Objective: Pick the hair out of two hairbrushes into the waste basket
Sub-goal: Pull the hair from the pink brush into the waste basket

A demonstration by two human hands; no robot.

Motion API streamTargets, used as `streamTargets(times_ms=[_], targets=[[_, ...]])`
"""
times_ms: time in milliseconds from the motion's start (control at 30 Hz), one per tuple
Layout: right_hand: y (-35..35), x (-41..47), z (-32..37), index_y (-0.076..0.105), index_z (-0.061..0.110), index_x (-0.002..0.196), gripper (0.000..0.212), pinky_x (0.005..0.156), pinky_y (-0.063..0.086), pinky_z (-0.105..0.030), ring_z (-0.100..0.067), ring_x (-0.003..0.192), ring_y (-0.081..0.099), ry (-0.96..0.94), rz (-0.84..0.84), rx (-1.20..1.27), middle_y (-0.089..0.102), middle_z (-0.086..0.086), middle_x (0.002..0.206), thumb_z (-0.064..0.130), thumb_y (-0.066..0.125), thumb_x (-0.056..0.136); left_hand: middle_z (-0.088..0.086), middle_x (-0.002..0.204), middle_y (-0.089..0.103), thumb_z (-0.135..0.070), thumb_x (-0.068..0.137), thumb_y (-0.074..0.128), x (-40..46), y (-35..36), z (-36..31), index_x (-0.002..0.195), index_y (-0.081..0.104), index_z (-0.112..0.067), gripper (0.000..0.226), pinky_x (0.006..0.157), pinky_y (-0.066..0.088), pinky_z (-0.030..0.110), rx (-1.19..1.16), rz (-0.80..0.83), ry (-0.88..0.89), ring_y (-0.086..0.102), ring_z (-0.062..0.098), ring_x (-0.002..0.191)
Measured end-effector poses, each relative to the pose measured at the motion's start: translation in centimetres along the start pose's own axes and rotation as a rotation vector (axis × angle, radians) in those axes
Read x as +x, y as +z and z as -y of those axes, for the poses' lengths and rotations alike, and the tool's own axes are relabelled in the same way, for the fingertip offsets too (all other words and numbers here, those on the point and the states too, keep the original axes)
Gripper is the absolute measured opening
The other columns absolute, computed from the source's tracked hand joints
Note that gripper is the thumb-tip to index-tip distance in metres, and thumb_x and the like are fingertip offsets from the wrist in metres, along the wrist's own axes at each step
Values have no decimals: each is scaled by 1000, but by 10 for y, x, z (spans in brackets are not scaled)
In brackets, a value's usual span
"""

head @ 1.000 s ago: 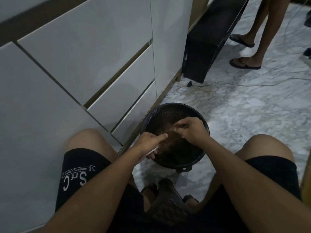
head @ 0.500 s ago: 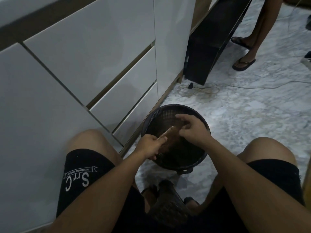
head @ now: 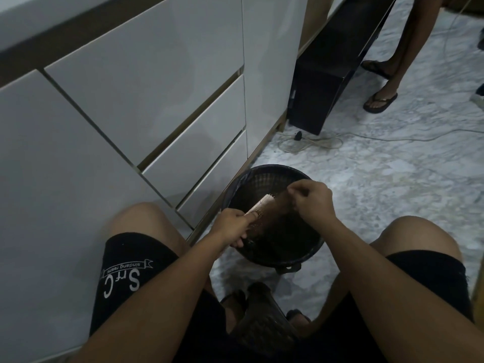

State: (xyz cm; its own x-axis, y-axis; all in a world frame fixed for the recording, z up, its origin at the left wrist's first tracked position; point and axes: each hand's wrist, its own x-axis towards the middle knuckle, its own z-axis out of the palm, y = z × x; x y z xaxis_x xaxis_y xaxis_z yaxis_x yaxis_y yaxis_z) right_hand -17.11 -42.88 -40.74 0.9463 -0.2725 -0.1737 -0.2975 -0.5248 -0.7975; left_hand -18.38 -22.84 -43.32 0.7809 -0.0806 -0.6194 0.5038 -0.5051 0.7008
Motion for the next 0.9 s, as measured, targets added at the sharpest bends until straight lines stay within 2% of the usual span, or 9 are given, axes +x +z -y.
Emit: streamTargets(times_ms=[133,233,333,433,533,600,700,800,900], targets=[[2,-6,0,67,24,116,33,92,41,-23,-12,106,55,-91,197,-97,61,1,115,14,69,84,8,65,61,-42,95,56,-2,3,-3,82,67,-12,35,42,39,22,2,1,8,55,19,45],[7,-10,-3,62,32,124,48,101,38,-25,-16,118,50,-174,353,-200,51,-1,129,15,73,81,8,65,61,-38,92,57,-3,5,-7,88,69,-4,37,46,38,25,-39,10,-3,54,19,44],[10,-11,-3,74,23,108,25,95,41,-22,-16,111,57,-233,271,-255,61,-1,120,13,69,85,8,66,61,-31,86,63,-5,6,-6,88,69,-3,28,50,37,26,-105,16,-18,52,20,45],[4,-9,3,76,17,101,24,86,42,-20,-11,93,60,-140,106,-161,72,-2,105,5,61,88,5,66,61,-31,88,66,-4,4,-3,95,70,-5,27,48,39,24,-72,42,-11,53,16,46],[-1,-3,2,77,18,96,34,90,54,-34,-17,88,66,-4,6,-55,75,-4,96,-2,54,82,4,66,62,-31,90,65,-2,3,-2,94,70,-7,25,46,39,24,-40,50,-4,53,13,44],[-3,0,-1,76,25,91,36,83,58,-44,-24,86,69,80,-29,-12,74,-1,92,0,52,81,5,68,62,-32,90,65,-2,3,-1,94,70,-7,26,47,38,25,-62,37,-7,52,13,44],[-2,2,-5,71,32,90,35,80,59,-45,-23,89,68,127,12,-1,69,4,95,4,52,79,5,69,62,-33,90,64,-2,3,-1,94,69,-6,27,47,39,25,-55,29,0,52,13,44],[-1,-3,-2,66,21,109,39,82,52,-32,-18,102,60,97,162,40,63,5,105,3,58,76,4,70,64,-31,90,64,-2,2,-3,94,68,-9,23,49,42,26,-26,27,17,55,12,45],[-1,-8,5,64,21,108,35,73,43,-26,-15,100,58,74,272,165,63,6,104,20,60,73,3,72,65,-24,85,64,-3,3,-5,86,65,-16,8,50,45,27,2,6,65,59,14,51]])
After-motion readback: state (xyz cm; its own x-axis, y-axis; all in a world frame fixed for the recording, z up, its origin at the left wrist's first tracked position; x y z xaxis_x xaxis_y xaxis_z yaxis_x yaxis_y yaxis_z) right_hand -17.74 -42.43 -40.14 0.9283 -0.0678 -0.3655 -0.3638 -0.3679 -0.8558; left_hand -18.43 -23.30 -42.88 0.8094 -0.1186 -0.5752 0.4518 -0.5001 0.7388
